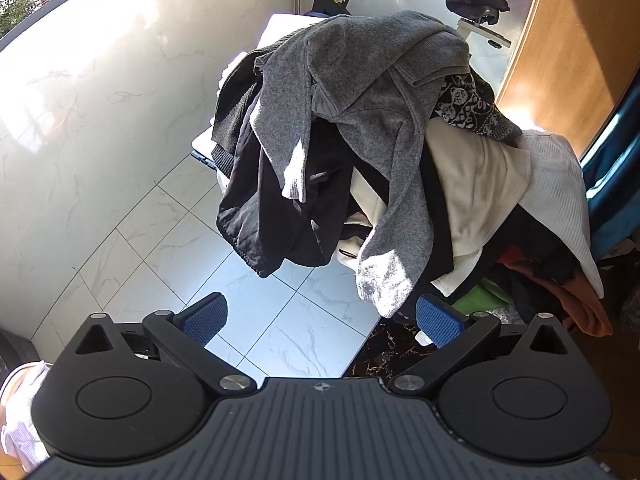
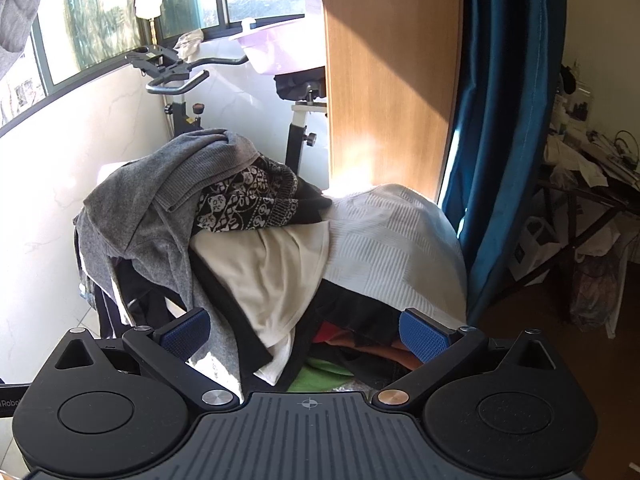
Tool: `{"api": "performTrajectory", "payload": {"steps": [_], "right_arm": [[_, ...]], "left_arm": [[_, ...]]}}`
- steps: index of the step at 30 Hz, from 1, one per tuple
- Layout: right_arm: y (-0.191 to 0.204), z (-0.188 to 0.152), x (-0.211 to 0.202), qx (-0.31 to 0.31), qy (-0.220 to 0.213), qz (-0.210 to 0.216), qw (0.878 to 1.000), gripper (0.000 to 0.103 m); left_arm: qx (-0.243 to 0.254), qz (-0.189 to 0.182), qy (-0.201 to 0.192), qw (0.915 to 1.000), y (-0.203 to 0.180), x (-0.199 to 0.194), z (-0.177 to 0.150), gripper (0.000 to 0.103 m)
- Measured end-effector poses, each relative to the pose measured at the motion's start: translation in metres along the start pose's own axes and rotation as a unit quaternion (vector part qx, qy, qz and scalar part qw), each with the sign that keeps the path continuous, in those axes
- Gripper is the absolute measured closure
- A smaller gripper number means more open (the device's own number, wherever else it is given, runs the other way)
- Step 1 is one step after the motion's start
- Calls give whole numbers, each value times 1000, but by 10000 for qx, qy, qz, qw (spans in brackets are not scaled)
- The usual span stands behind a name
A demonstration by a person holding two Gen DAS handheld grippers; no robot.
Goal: Fold clothes
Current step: 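Lower the left gripper onto the grey cardigan while the right gripper approaches the patterned sweater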
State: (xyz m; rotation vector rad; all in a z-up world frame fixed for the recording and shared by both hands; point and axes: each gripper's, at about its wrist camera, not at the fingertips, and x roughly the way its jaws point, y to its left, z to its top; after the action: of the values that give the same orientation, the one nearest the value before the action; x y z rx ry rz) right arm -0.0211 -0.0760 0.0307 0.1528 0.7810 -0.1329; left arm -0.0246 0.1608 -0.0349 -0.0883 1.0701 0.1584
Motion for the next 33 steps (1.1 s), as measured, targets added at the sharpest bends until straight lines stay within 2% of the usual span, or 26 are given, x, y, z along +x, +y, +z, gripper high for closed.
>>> {"api": "performTrajectory", "payload": {"steps": [5,9,12,15,18,21,23,26,30,33], "right_arm": [[-1,1,12,-202,12,-343,9992,1],[1,7,36,-272,13,-130,9995,1],[6,24,63,-318,44,113,9994,1],[7,47,89,-386,-100,275,9988,1],[1,74,118,-415,-296,92,9987,1],[-13,91,148,-444,-403,119,9981,1],[-24,100,175,-425,-153,110,9989,1],[-37,109,201,-348,43,253,9991,1],[-52,116,231,-311,137,202,9992,1],[-66,121,253,-118,351,310,9988,1]], "left_arm": [[-93,76,148,9998,0,16,6,0],[-57,259,211,9994,-5,30,20,0],[-312,380,152,9987,-1,37,40,0],[-602,481,55,9970,-2,45,68,0],[-674,639,-49,9957,-11,53,96,0],[-484,957,-159,9941,-26,65,120,0],[-444,1116,-134,9927,-36,74,136,0],[-529,982,-82,9937,-50,88,157,0],[-391,913,8,9951,-75,109,179,0],[-313,615,35,9976,-92,122,192,0]]}}
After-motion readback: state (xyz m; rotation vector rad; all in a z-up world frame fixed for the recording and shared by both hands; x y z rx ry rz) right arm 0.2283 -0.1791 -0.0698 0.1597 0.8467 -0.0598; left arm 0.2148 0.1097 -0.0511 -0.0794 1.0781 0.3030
